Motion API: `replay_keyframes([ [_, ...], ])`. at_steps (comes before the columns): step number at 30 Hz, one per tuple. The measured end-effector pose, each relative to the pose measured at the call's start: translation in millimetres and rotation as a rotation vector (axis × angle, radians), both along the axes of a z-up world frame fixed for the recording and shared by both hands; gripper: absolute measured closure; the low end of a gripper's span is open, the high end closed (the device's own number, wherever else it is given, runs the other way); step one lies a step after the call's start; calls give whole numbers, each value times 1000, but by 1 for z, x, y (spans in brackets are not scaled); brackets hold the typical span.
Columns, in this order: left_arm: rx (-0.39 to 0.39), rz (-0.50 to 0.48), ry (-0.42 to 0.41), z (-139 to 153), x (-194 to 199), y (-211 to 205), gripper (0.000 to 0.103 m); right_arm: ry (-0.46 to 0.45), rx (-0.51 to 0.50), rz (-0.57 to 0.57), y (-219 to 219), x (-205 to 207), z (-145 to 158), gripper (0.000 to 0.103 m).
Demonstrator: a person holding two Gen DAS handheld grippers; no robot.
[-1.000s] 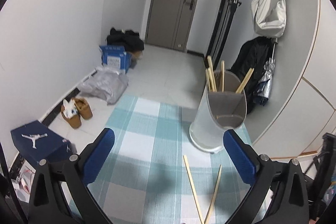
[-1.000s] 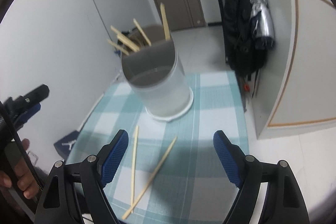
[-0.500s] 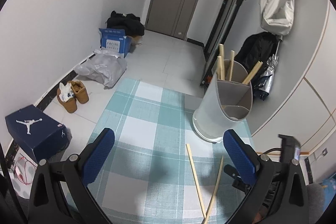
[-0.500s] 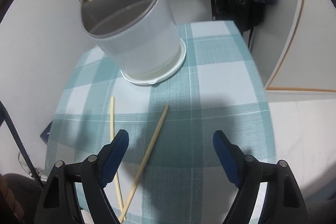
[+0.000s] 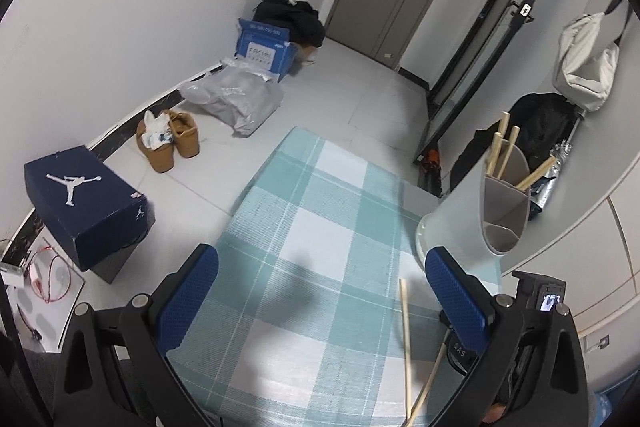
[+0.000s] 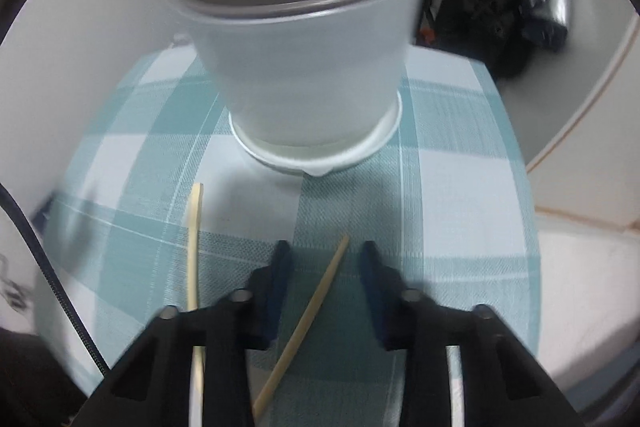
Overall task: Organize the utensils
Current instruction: 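Close the right gripper on one of the last chopsticks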
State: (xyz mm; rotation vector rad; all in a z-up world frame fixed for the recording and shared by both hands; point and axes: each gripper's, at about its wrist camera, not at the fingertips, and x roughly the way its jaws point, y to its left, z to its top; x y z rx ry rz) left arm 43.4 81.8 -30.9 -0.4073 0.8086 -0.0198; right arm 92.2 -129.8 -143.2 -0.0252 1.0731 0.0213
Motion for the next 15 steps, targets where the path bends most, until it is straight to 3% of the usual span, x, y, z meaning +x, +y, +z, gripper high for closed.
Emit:
replay_keyframes([
  [2, -1, 10, 0, 0, 0, 3, 1, -3, -15, 30, 5, -1, 0, 96],
  [15, 78, -5, 25, -12, -2, -4, 1, 27, 91, 168, 9, -3, 2, 99],
])
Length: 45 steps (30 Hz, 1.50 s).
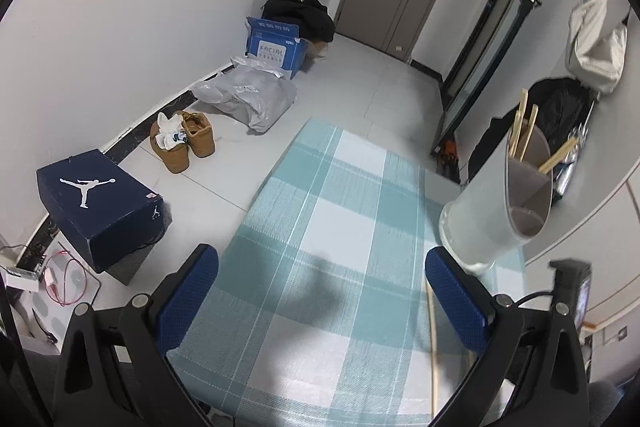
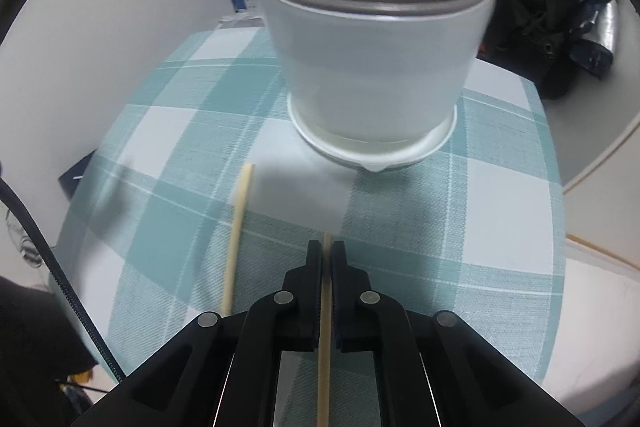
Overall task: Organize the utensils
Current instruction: 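Close the right gripper on one of the last chopsticks, then close the left gripper on the final chopstick while the right gripper holds its chopstick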
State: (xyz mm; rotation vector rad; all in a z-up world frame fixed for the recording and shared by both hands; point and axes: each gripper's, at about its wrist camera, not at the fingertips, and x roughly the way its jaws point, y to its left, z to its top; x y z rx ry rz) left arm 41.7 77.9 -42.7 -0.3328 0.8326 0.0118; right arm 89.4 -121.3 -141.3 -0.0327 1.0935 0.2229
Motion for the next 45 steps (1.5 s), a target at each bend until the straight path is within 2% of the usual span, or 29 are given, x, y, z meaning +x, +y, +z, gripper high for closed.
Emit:
replay_keyframes([
  [3, -12, -29, -27, -2, -3, -3, 1, -10, 32, 31, 0, -5, 4, 99],
  [7, 26, -60, -17, -7, -2, -14, 1, -20, 113, 29, -8, -11, 8, 100],
  [12, 58, -109, 56, -24, 6, -34, 1, -46, 231, -38, -28, -12, 15, 100],
  [15, 98, -103, 100, -32, 8, -43, 1, -66, 306, -79, -42, -11, 21, 100],
  [19, 50, -151, 182, -44, 14, -54, 1, -87, 406, -125, -65, -14, 29, 100],
  [23, 45, -207, 260, -53, 23, -71, 1, -110, 474, -161, -87, -15, 34, 100],
  [25, 79, -219, 281, -53, 28, -79, 1, -130, 507, -186, -99, -15, 38, 100],
  [27, 99, -241, 303, -54, 36, -88, 1, -152, 504, -202, -106, -14, 41, 100],
  [29, 64, -251, 363, -63, 47, -93, 1, -171, 509, -224, -111, -14, 43, 100],
  [31, 47, -220, 397, -70, 56, -96, 2, -201, 501, -225, -118, -17, 49, 100],
  [35, 93, -171, 401, -78, 65, -102, 2, -230, 526, -228, -129, -24, 57, 100],
  [40, 205, -187, 381, -80, 67, -118, 3, -242, 557, -236, -139, -31, 64, 100],
  [42, 249, -204, 384, -80, 68, -124, 7, -245, 555, -249, -142, -30, 65, 100],
  [44, 244, -210, 367, -76, 66, -127, 21, -252, 559, -255, -145, -29, 65, 100],
  [45, 241, -208, 363, -73, 64, -128, 35, -251, 555, -263, -148, -29, 67, 100],
])
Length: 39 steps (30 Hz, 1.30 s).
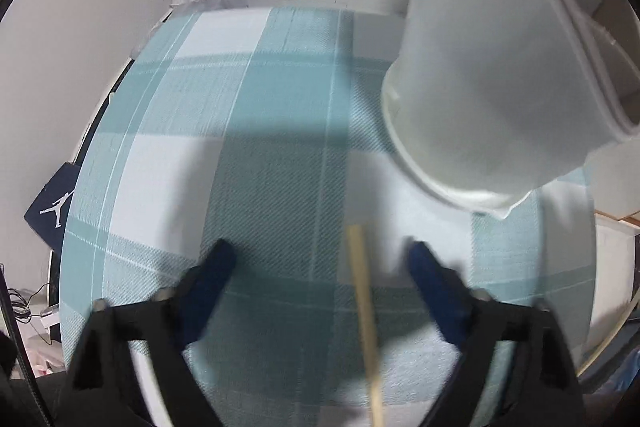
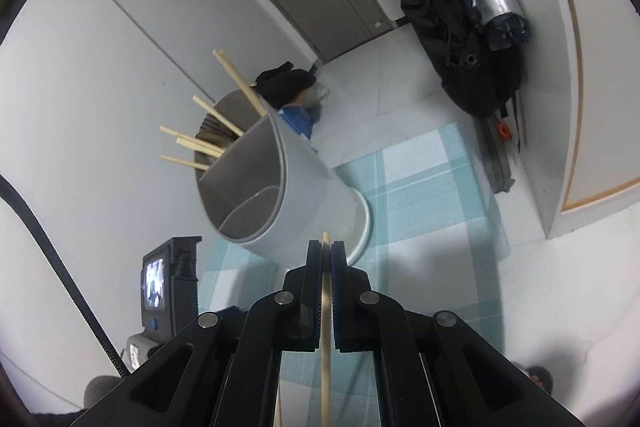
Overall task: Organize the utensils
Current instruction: 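Close the left gripper on the final chopstick while the right gripper holds its chopstick, then carry both held chopsticks up over the white holder's opening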
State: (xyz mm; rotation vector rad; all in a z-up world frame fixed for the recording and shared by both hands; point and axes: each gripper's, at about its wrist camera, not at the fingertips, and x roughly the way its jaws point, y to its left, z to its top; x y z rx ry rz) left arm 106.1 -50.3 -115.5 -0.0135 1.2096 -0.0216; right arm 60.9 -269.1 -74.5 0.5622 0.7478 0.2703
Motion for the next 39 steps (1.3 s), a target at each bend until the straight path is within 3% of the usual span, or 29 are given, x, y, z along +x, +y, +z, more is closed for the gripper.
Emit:
replay_keyframes([
  [4, -29, -25, 13, 7, -3, -5, 94, -19, 15, -17, -7, -3, 10, 100],
  [5, -55, -27, 29, 7, -4, -5, 99, -35, 16, -17, -8, -6, 14, 100],
  [11, -252, 75, 9, 23, -16, 20, 100, -68, -55, -22, -2, -15, 21, 100],
  [21, -342, 1, -260, 97, -80, 36, 100, -159, -150, -38, 17, -33, 36, 100],
  [27, -321, -59, -333, 111, -77, 27, 100, -209, -200, -49, 31, -42, 46, 100],
  [31, -322, -78, -334, 106, -59, 30, 100, -221, -243, -33, 43, -46, 50, 100],
  [39, -302, -145, -346, 114, -69, 33, 101, -233, -292, -15, 59, -46, 58, 100],
])
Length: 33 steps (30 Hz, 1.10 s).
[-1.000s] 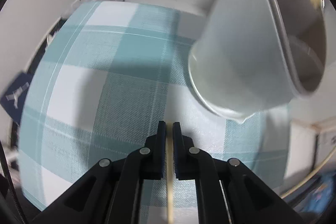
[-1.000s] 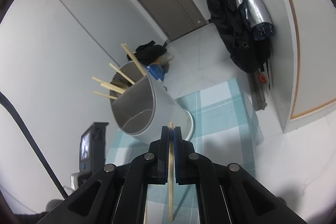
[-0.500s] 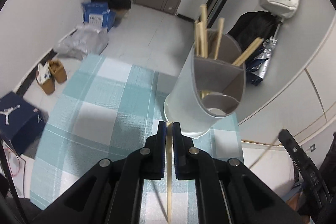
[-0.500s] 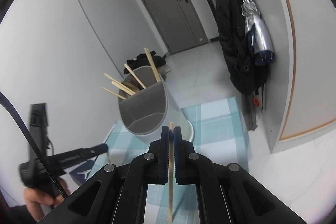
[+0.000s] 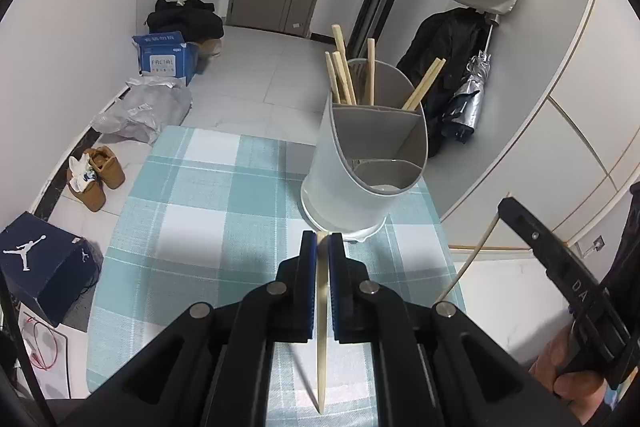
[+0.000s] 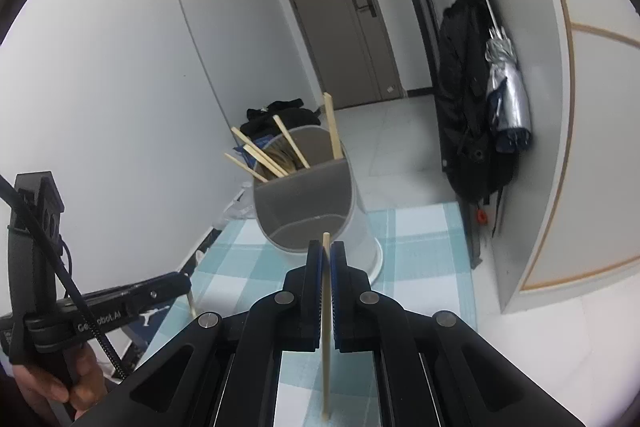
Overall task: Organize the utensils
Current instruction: 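Carry both held chopsticks up over the white holder's opening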
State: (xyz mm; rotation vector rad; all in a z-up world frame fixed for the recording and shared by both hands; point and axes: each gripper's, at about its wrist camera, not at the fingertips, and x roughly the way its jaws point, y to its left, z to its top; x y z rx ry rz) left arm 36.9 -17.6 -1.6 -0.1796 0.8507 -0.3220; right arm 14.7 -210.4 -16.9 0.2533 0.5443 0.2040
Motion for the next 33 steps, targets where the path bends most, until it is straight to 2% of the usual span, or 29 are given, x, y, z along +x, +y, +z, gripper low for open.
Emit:
replay_keyframes([
  [5, -1, -31, -30, 10, -1, 3, 101, -19, -27, 6, 5, 0, 11, 100],
  [10, 42, -72, -74, 16, -3, -1, 101, -10, -18, 13, 9, -1, 12, 100],
  [19, 30, -95, -101, 32, 5, 1, 101, -3, 18, 22, 7, 3, 21, 100],
  [26, 11, -96, -137, 57, 14, 0, 101, -57, 42, 22, 1, 9, 53, 100],
  [33, -34, -83, -231, 98, 25, 1, 101, -95, 100, 42, -8, 25, 90, 100],
])
